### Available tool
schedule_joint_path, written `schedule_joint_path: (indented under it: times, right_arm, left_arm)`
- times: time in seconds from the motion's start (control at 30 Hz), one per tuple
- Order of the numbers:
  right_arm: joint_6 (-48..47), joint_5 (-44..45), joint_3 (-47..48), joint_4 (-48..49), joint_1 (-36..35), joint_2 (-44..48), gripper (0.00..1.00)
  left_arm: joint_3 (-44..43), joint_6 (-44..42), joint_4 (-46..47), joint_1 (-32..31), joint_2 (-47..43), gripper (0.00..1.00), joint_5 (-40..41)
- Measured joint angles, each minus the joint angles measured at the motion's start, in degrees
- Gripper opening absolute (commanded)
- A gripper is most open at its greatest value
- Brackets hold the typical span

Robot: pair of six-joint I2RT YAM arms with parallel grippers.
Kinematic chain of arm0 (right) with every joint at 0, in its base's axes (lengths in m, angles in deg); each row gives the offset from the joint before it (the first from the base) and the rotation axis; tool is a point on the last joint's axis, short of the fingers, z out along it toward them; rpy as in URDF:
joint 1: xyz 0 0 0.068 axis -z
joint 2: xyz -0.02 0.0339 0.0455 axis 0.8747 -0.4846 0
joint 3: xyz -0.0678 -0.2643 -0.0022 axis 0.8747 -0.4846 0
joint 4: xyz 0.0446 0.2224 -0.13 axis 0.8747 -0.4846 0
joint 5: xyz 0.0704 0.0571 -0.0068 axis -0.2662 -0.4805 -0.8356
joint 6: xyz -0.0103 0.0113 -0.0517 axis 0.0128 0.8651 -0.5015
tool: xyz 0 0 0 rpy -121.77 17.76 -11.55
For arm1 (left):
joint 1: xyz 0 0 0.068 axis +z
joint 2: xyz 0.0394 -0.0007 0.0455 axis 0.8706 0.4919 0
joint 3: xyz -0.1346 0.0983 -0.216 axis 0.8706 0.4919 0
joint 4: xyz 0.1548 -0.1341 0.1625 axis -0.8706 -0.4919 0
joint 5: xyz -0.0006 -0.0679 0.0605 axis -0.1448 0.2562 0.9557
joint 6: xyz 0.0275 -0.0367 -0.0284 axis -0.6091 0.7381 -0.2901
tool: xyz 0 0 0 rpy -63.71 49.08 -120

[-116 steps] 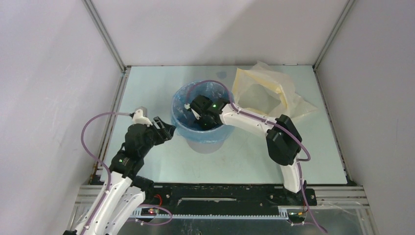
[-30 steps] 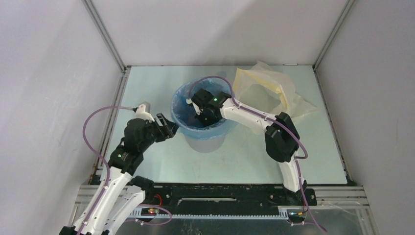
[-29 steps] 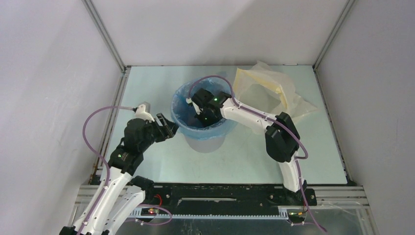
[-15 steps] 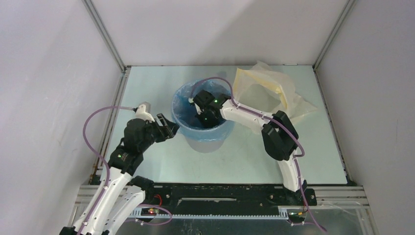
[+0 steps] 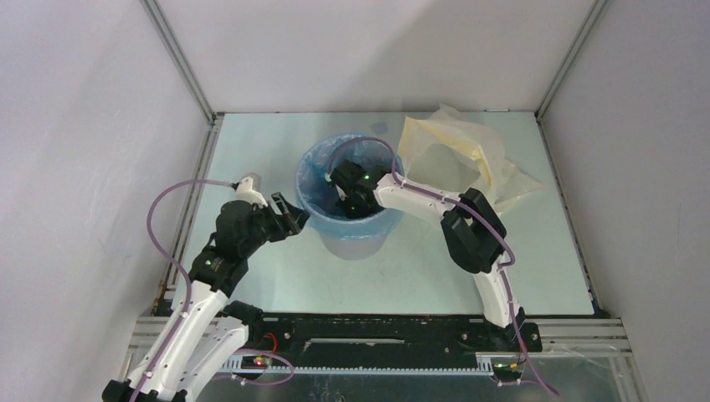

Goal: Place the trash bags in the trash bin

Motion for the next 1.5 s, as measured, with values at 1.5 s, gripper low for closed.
schedule_joint_path:
  times: [1.5]
  right_arm:
    - [-1.5, 2.3, 8.2, -4.5, 0.1, 20.0, 0.24]
  left_arm:
    - [0.3, -0.1, -1.0, 0.0, -1.7, 0.78, -0.9]
